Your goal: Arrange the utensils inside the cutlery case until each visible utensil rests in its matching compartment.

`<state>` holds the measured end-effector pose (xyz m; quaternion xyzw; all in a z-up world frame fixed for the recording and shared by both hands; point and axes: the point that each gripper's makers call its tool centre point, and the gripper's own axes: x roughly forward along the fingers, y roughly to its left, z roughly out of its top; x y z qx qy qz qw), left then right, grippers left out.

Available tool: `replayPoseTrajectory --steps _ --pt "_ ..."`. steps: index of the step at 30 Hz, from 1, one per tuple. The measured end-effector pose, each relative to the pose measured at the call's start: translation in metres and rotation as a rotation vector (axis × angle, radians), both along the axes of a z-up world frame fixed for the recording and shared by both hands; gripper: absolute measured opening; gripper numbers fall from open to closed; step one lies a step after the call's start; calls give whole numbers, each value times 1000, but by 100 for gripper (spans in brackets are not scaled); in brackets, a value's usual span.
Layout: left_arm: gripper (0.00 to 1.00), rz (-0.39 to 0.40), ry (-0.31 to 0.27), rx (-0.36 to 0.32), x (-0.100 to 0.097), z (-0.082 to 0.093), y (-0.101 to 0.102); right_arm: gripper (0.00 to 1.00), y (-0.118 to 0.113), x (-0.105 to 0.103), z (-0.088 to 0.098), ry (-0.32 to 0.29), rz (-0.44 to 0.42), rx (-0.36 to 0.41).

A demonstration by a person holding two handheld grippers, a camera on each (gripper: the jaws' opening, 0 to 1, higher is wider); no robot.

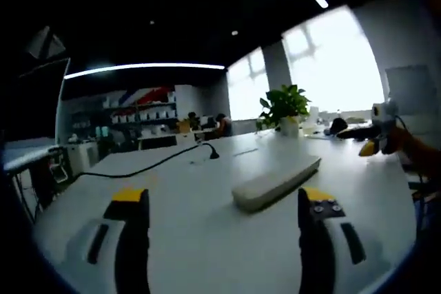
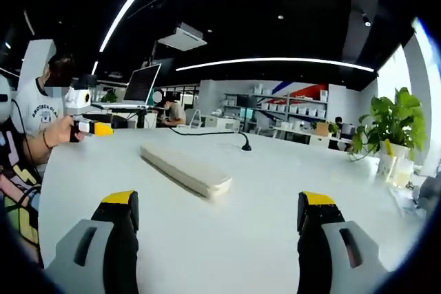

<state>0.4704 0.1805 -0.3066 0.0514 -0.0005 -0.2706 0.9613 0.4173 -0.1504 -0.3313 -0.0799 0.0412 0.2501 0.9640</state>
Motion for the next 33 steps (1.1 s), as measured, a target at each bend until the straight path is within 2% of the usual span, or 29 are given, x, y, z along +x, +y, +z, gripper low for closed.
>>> replayPoseTrajectory --steps 2,3,4,8,9,11,16,18,20,28,33 --pt "100 19 -27 51 0 0 3 100 6 -1 -10 38 19 30" --pt "100 22 -24 51 -1 0 4 100 6 -2 -4 27 12 13" --pt "100 21 -32 54 -1 0 3 100 5 0 4 -28 6 32" --pt "100 -8 -23 50 -4 -1 -2 100 1 -2 3 -24 0 54" --pt "100 -38 -53 12 -8 8 -7 100 3 -3 3 -22 5 58" --pt "100 -42 -100 -59 -11 22 -7 100 3 -2 2 -14 4 60" --pt "100 -46 -62 -56 -10 14 -6 100 -3 1 5 -36 -30 80" --pt "100 -55 -66 -58 -12 15 -8 100 -5 2 8 -54 -39 95" --pt "100 -30 -94 -44 -11 18 -5 100 -3 2 10 -69 -26 112" --pt "100 -36 -61 -32 -11 9 -7 100 4 2 5 -43 -19 88" --pt "99 -66 -66 -37 -15 9 -12 100 4 3 0 -30 -31 55"
